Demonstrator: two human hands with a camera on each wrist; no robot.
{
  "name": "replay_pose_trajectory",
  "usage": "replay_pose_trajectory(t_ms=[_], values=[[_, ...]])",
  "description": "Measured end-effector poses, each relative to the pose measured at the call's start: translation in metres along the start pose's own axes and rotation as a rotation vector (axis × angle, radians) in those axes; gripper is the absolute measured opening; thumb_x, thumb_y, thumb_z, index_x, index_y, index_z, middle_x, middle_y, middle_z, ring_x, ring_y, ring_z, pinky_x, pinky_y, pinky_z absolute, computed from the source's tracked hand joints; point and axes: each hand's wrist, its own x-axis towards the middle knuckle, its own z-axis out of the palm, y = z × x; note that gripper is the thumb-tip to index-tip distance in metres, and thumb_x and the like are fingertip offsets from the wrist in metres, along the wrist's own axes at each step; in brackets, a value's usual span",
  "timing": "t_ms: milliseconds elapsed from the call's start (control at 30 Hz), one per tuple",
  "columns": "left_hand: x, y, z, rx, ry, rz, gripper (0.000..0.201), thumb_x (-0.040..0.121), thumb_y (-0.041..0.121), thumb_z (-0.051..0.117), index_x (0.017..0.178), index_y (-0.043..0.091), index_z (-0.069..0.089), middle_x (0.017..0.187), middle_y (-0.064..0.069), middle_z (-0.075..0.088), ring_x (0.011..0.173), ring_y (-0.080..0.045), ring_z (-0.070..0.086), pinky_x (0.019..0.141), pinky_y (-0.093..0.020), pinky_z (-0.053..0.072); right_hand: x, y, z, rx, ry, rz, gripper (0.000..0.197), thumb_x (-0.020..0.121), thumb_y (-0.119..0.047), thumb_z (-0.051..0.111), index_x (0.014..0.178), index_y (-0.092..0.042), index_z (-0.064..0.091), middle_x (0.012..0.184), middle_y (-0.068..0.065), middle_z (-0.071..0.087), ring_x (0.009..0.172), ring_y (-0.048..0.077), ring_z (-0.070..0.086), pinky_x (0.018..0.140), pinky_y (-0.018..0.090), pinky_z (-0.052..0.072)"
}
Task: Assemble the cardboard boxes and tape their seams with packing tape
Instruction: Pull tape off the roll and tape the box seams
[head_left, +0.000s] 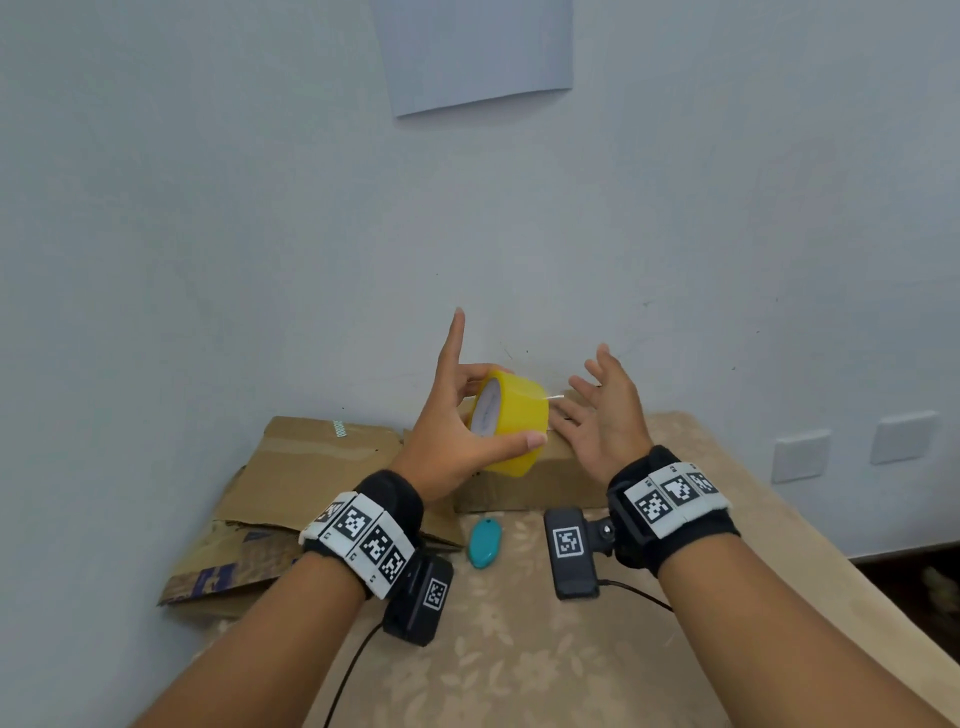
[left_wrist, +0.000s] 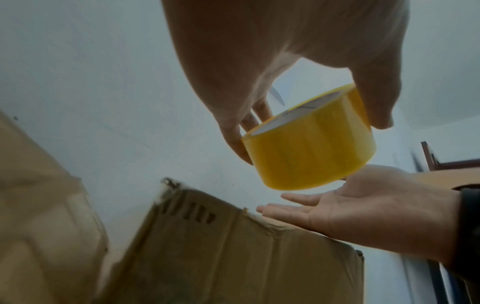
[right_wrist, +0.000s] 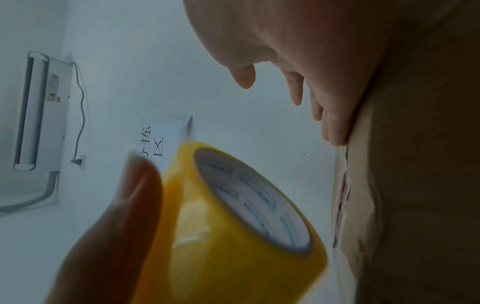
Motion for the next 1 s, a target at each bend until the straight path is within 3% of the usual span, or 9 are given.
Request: replay_pose_trajectory(t_ms=[100, 333, 433, 500, 600, 700, 800, 867, 1000], values=[[-0.008, -0.003, -0.009, 0.064, -0.103, -0.007, 0.137, 0.063, 0.051, 0.091, 0.156, 0.057, -0.009, 0.131, 0.001, 0.059, 0.127, -0.012, 0.056, 0.110, -0.043, 0.047, 0.002, -0.003, -0.004, 0.018, 0.003, 0.029, 0.068, 0.105, -0.047, 0.051, 0.160, -0.015, 0.029, 0.164, 0.018, 0.029, 0.145, 0.040, 0.040, 0.120, 0.051, 0.035], [-0.024, -0.009, -0.011, 0.184, -0.309, -0.081, 0.139, 0.069, 0.040, 0.093, 0.156, 0.053, -0.015, 0.132, 0.010, 0.051, 0.127, 0.005, 0.048, 0.100, -0.008, 0.038, -0.003, -0.005, -0.008, 0.011, 0.002, 0.043, 0.068, 0.106, -0.047, 0.050, 0.161, -0.015, 0.027, 0.165, 0.021, 0.026, 0.145, 0.041, 0.041, 0.120, 0.047, 0.036], [-0.026, -0.005, -0.006, 0.247, -0.376, -0.092, 0.140, 0.070, 0.039, 0.094, 0.155, 0.053, -0.017, 0.136, 0.008, 0.049, 0.132, -0.004, 0.047, 0.097, -0.007, 0.036, -0.006, -0.006, -0.007, -0.007, 0.004, 0.039, 0.067, 0.106, -0.047, 0.050, 0.161, -0.015, 0.027, 0.165, 0.021, 0.025, 0.145, 0.041, 0.040, 0.119, 0.046, 0.036], [-0.027, -0.002, -0.002, 0.297, -0.425, -0.091, 0.142, 0.069, 0.041, 0.093, 0.155, 0.050, -0.019, 0.142, 0.008, 0.044, 0.133, -0.004, 0.043, 0.096, -0.002, 0.035, -0.007, -0.008, -0.008, -0.017, 0.005, 0.039, 0.067, 0.106, -0.046, 0.051, 0.160, -0.015, 0.028, 0.165, 0.022, 0.026, 0.145, 0.040, 0.041, 0.118, 0.046, 0.037], [-0.028, 0.001, 0.005, 0.332, -0.493, -0.079, 0.144, 0.069, 0.042, 0.094, 0.157, 0.045, -0.021, 0.150, 0.009, 0.037, 0.131, -0.001, 0.041, 0.101, -0.012, 0.036, -0.009, -0.011, -0.009, -0.028, 0.007, 0.041, 0.067, 0.106, -0.046, 0.050, 0.160, -0.014, 0.028, 0.165, 0.022, 0.026, 0.145, 0.041, 0.041, 0.118, 0.045, 0.037], [-0.029, 0.003, 0.010, 0.379, -0.543, -0.079, 0.144, 0.069, 0.041, 0.094, 0.156, 0.047, -0.021, 0.140, 0.005, 0.045, 0.124, 0.000, 0.042, 0.098, -0.011, 0.037, -0.011, -0.012, -0.010, -0.045, 0.005, 0.045, 0.067, 0.106, -0.045, 0.050, 0.161, -0.015, 0.027, 0.164, 0.022, 0.028, 0.144, 0.040, 0.042, 0.118, 0.045, 0.037], [-0.031, 0.002, 0.014, 0.403, -0.582, -0.092, 0.149, 0.065, 0.046, 0.095, 0.154, 0.050, -0.024, 0.140, 0.000, 0.050, 0.119, -0.004, 0.047, 0.102, -0.024, 0.043, -0.012, -0.013, -0.012, -0.063, 0.004, 0.046, 0.065, 0.107, -0.044, 0.050, 0.161, -0.016, 0.028, 0.163, 0.022, 0.029, 0.144, 0.040, 0.043, 0.117, 0.044, 0.038], [-0.032, 0.001, 0.015, 0.398, -0.605, -0.117, 0.150, 0.063, 0.049, 0.096, 0.152, 0.054, -0.024, 0.140, 0.000, 0.052, 0.121, -0.006, 0.051, 0.105, -0.026, 0.043, -0.013, -0.013, -0.012, -0.073, 0.007, 0.048, 0.064, 0.107, -0.044, 0.050, 0.161, -0.016, 0.029, 0.163, 0.023, 0.030, 0.144, 0.039, 0.043, 0.117, 0.044, 0.038], [-0.027, 0.005, 0.010, 0.292, -0.484, -0.128, 0.120, 0.079, 0.046, 0.086, 0.155, 0.059, -0.006, 0.124, 0.012, 0.062, 0.113, 0.000, 0.060, 0.097, -0.021, 0.048, -0.014, -0.014, -0.012, -0.065, 0.009, 0.052, 0.063, 0.107, -0.043, 0.049, 0.160, -0.015, 0.030, 0.162, 0.023, 0.031, 0.143, 0.039, 0.043, 0.115, 0.044, 0.038]])
